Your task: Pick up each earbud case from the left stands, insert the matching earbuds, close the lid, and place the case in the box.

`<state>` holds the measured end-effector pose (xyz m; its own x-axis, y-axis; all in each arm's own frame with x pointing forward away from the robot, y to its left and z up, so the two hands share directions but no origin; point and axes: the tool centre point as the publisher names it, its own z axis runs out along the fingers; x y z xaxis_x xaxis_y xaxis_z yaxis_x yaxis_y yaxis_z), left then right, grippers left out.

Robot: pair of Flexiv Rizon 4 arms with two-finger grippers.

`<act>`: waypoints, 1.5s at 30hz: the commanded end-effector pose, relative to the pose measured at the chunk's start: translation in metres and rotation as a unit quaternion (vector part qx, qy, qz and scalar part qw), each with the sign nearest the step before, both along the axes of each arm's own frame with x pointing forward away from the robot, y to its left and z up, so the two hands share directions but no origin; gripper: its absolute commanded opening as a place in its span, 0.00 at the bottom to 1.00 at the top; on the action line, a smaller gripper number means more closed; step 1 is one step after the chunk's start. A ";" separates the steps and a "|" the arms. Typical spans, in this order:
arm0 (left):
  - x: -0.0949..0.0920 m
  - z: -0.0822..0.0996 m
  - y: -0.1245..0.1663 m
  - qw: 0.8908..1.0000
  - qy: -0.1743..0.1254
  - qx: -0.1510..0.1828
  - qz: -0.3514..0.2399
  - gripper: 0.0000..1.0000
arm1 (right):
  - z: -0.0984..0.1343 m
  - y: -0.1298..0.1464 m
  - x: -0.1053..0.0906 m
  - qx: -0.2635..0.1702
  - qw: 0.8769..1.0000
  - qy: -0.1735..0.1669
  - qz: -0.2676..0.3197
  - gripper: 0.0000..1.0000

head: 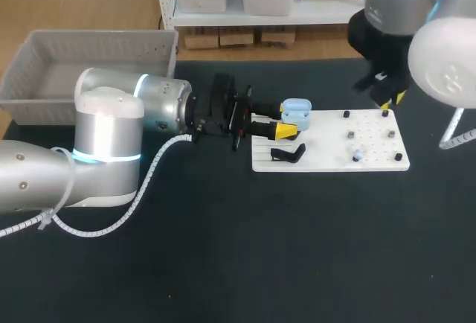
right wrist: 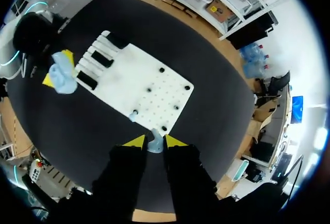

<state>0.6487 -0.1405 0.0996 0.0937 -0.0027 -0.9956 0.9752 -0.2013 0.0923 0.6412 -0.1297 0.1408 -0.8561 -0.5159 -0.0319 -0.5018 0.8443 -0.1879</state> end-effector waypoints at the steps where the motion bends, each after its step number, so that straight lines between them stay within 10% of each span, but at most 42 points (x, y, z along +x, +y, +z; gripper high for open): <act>1: 0.000 -0.001 0.000 1.000 -0.001 -0.002 0.001 0.00 | 0.019 0.021 -0.015 0.007 0.999 0.021 -0.024 0.00; 16: 0.000 -0.001 0.000 1.000 -0.001 -0.002 0.001 0.00 | 0.025 0.093 -0.025 -0.018 0.994 0.057 -0.086 0.00; 34: 0.000 -0.001 0.000 1.000 -0.001 -0.002 0.001 0.00 | 0.028 0.101 -0.024 0.013 0.993 0.057 -0.099 0.00; 45: 0.000 -0.001 0.000 1.000 -0.001 -0.002 0.001 0.00 | 0.026 0.125 -0.011 0.075 0.940 0.084 -0.322 0.00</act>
